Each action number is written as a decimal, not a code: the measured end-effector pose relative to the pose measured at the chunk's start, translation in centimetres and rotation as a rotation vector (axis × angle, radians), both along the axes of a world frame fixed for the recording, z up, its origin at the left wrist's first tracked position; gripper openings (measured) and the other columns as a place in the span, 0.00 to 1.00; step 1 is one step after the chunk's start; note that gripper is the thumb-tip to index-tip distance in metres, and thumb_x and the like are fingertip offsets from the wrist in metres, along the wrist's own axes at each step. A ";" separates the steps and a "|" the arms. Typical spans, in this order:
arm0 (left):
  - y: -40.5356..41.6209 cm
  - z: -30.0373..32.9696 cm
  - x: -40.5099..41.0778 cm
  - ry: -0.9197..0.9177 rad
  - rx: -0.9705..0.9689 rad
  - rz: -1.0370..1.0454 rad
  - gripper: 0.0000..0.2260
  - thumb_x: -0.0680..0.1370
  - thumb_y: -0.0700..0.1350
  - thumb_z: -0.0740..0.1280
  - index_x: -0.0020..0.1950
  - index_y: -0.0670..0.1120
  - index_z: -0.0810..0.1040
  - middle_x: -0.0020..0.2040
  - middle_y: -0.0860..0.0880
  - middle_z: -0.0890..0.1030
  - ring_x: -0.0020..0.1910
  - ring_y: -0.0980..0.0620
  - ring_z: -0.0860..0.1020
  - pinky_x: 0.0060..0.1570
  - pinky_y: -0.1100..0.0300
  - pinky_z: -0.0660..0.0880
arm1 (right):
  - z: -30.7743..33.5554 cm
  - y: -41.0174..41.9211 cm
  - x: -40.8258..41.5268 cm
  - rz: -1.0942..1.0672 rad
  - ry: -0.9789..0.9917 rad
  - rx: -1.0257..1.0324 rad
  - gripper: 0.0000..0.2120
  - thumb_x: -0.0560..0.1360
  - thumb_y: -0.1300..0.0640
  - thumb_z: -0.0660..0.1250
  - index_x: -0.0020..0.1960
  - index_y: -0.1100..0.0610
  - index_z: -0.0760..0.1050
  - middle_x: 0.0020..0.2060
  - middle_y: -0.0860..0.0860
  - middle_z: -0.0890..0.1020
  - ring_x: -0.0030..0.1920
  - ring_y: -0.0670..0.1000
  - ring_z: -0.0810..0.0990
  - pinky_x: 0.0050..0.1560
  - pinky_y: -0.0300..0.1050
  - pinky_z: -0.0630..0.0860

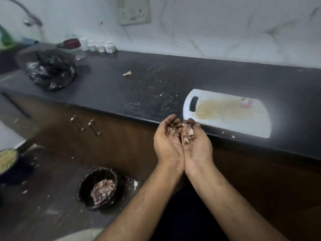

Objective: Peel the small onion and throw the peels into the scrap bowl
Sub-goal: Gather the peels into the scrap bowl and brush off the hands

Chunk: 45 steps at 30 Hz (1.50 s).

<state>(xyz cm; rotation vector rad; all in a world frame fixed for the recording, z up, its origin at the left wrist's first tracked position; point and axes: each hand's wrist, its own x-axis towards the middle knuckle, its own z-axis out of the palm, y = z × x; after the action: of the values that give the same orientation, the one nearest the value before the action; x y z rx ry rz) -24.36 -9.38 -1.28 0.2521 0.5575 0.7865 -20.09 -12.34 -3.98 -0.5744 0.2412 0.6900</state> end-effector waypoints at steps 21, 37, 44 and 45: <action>18.5 -14.1 -10.7 0.262 -0.287 0.539 0.18 0.88 0.48 0.55 0.56 0.39 0.82 0.54 0.42 0.86 0.57 0.48 0.83 0.56 0.58 0.82 | -14.6 19.7 -9.9 0.673 0.217 -0.281 0.09 0.80 0.58 0.65 0.53 0.61 0.81 0.53 0.60 0.85 0.60 0.59 0.83 0.69 0.56 0.75; 29.1 -30.3 -21.8 0.294 -0.593 0.877 0.37 0.85 0.66 0.48 0.81 0.39 0.64 0.77 0.39 0.72 0.76 0.40 0.72 0.78 0.46 0.67 | -27.8 32.4 -20.5 1.038 0.181 -0.731 0.13 0.83 0.54 0.59 0.52 0.61 0.78 0.53 0.58 0.82 0.50 0.53 0.81 0.62 0.47 0.77; 28.3 -32.2 -23.0 0.263 -0.531 0.916 0.39 0.84 0.69 0.43 0.82 0.41 0.64 0.82 0.41 0.66 0.82 0.44 0.64 0.83 0.48 0.57 | -28.3 33.3 -21.5 1.087 0.137 -0.674 0.32 0.84 0.40 0.53 0.79 0.62 0.61 0.78 0.58 0.65 0.79 0.57 0.63 0.79 0.52 0.60; 28.4 -32.2 -23.2 0.265 -0.524 0.917 0.40 0.84 0.69 0.43 0.81 0.40 0.65 0.82 0.41 0.67 0.82 0.43 0.65 0.82 0.48 0.58 | -28.1 33.2 -21.6 1.089 0.124 -0.664 0.32 0.84 0.40 0.53 0.79 0.62 0.61 0.78 0.58 0.66 0.79 0.57 0.64 0.79 0.51 0.61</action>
<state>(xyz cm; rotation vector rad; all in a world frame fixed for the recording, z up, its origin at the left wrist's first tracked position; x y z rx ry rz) -47.52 19.00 -33.45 -0.4311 1.1346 1.4559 -41.64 20.85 -32.10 -1.3293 0.2652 1.7285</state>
